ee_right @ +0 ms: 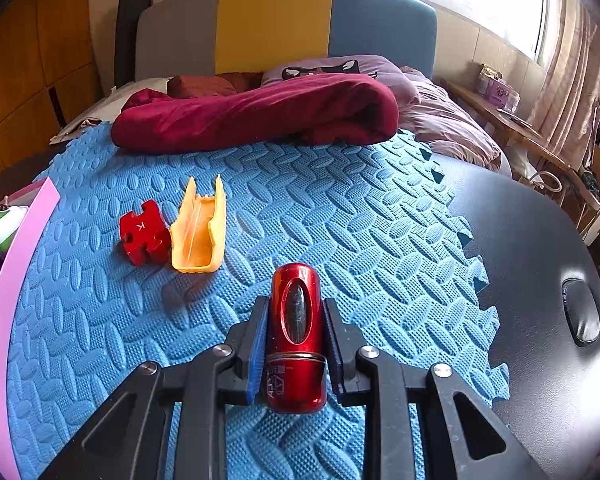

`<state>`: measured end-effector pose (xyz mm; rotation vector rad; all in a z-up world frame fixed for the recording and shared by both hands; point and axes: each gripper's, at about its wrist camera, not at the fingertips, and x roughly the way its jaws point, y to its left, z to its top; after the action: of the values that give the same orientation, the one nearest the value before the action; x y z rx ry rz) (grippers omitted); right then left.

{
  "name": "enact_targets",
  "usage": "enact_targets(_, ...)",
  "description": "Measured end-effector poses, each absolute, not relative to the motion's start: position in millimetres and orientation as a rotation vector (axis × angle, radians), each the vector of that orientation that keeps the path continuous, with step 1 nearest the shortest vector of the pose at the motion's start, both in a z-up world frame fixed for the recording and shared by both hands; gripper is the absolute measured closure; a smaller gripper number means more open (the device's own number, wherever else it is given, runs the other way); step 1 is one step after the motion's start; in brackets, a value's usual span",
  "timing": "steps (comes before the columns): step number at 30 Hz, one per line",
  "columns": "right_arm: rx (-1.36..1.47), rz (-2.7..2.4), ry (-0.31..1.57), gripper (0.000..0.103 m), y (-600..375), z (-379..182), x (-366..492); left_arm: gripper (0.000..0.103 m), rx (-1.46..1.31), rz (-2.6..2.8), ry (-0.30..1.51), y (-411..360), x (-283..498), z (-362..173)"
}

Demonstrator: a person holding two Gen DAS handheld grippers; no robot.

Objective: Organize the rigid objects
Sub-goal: 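Hold the red cylinder above the mat with the right gripper, then carry the red cylinder into the tray and open the right gripper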

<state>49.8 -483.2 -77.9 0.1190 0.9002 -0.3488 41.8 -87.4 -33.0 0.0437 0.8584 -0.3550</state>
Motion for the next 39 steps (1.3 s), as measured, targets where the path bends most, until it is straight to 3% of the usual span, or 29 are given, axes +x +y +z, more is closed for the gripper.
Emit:
enact_targets(11,0.080,-0.366,0.906,0.078,-477,-76,49,0.027,0.072,-0.299,0.807,-77,33,-21)
enact_targets(23,0.317,-0.227,0.944,0.078,-454,-66,31,0.027,0.039,-0.273,0.809,-54,36,-26)
enact_targets(39,0.270,0.234,0.815,0.078,-303,0,18,0.027,-0.021,-0.236,0.818,-27,41,-32)
